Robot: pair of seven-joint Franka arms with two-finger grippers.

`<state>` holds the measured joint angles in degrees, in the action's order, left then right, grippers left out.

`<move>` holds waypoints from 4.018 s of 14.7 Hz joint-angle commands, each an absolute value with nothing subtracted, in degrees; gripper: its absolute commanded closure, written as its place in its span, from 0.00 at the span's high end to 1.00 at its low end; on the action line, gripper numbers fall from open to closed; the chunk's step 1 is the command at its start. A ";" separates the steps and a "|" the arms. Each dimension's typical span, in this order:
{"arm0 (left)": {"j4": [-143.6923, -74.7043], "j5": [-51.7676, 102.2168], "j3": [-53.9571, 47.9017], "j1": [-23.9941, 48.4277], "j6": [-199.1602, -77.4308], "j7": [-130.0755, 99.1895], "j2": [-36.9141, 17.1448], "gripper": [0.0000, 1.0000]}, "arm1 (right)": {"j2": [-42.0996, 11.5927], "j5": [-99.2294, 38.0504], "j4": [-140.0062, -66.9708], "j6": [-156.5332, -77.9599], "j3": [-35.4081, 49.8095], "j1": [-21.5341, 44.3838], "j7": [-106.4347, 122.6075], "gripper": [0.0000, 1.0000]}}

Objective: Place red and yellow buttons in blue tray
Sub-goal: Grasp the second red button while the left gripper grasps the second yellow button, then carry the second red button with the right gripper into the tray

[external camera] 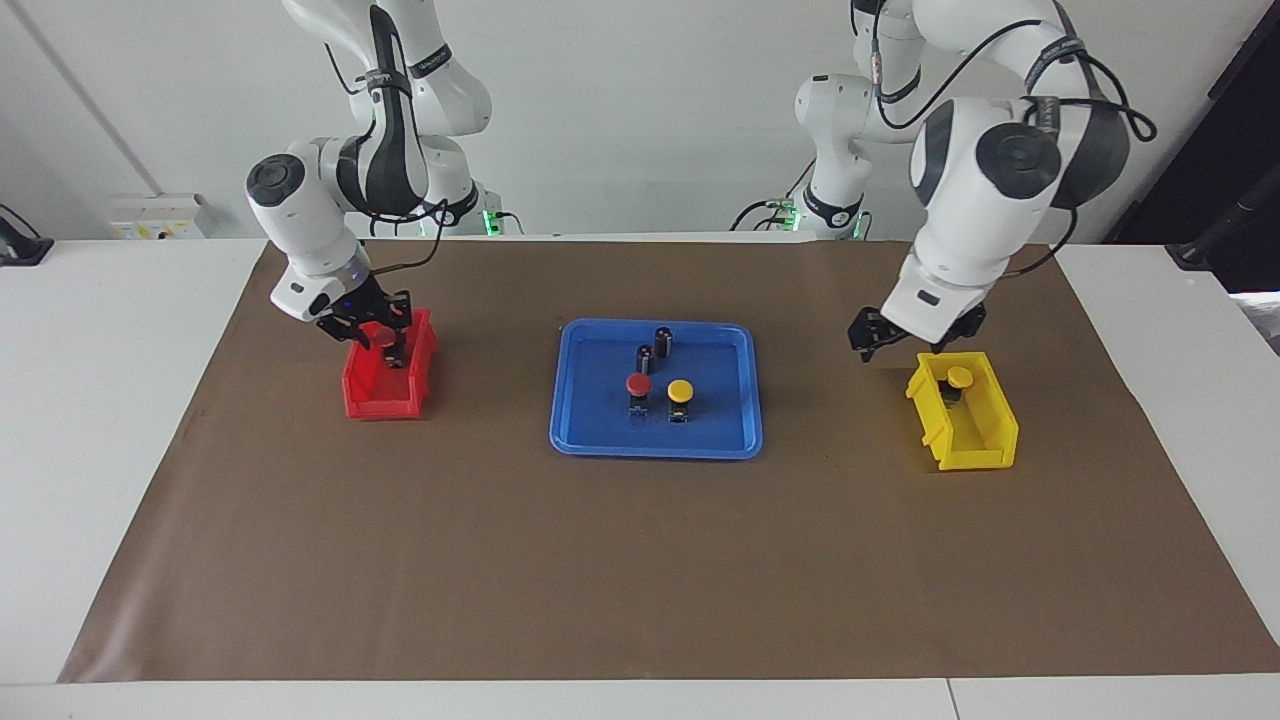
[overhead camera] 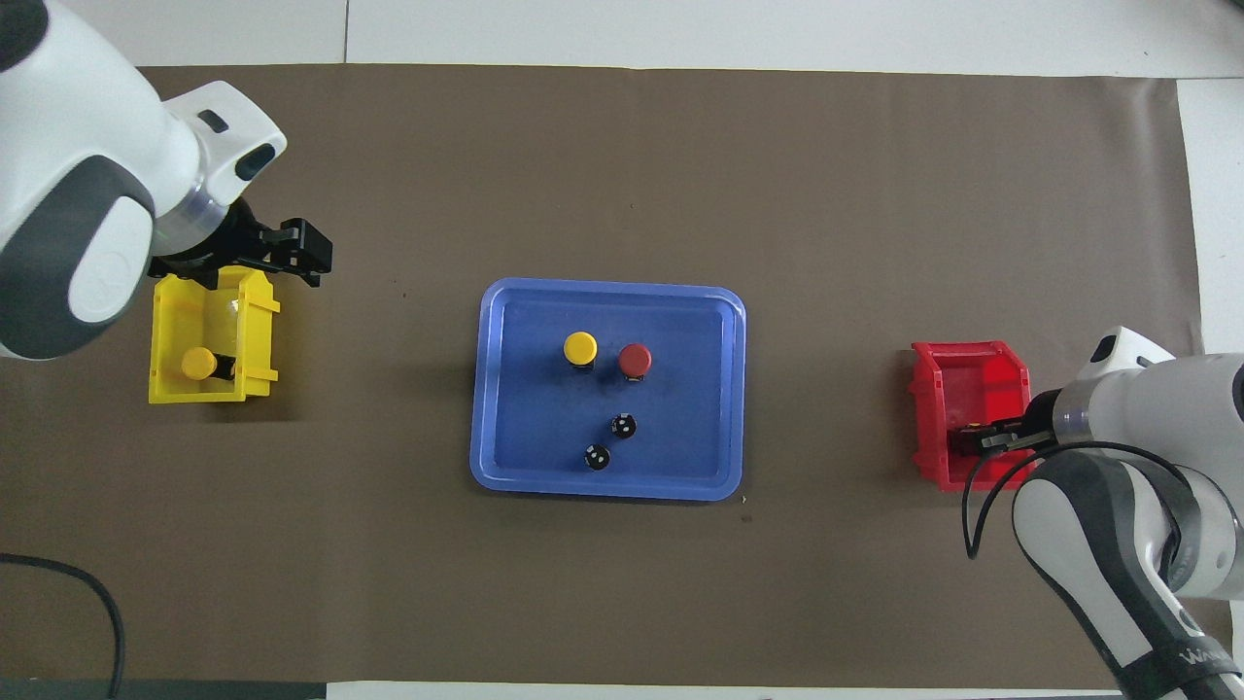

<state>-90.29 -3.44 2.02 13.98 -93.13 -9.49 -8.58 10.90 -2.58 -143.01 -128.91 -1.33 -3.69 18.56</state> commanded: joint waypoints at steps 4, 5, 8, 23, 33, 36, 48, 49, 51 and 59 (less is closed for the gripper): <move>-91.14 -1.60 1.67 7.74 -91.32 0.16 -3.60 1.00 | 13.01 -1.93 -145.20 -129.90 -0.79 -4.92 20.04 0.55; -91.06 0.42 1.76 6.17 -91.41 3.83 -3.60 1.00 | 13.01 -1.93 -145.20 -129.82 -0.79 -4.92 20.04 0.55; -90.88 3.96 1.58 3.34 -91.58 8.17 -2.73 1.00 | 13.27 -1.93 -145.63 -129.81 -0.79 -4.92 20.04 0.55; -111.09 3.78 2.55 -0.18 -114.87 7.82 -1.85 0.93 | 5.38 -1.14 -121.50 -109.62 0.00 -3.96 18.38 0.25; -123.66 3.78 2.55 -1.14 -123.22 7.91 -1.05 0.67 | -13.07 -4.30 -92.31 -105.55 0.26 18.00 -16.04 0.21; -124.45 3.78 2.55 -1.05 -124.01 7.82 -0.97 0.67 | -18.01 -4.66 -89.91 -109.05 0.26 23.88 -22.75 0.22; -125.26 3.78 2.55 -0.97 -126.83 7.20 -1.31 0.05 | -17.67 -4.04 -104.32 -120.76 0.35 28.30 -22.24 0.26; -122.46 3.78 2.55 -0.88 -125.52 7.21 -2.19 0.02 | -17.67 -4.04 -104.67 -120.85 0.35 28.30 -22.24 0.26; -114.83 3.78 2.55 -0.88 -118.08 7.03 -2.99 0.02 | -17.49 -4.04 -105.55 -120.85 0.35 28.30 -22.15 0.33; -99.75 3.87 0.88 11.66 -104.94 -14.73 -2.20 0.02 | -16.00 -3.78 -102.14 -116.83 -0.26 26.64 -22.15 0.75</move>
<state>-99.52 3.15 0.94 5.77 -103.74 -7.21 -1.61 -18.12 -3.55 -103.50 -119.69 -0.11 28.20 -23.01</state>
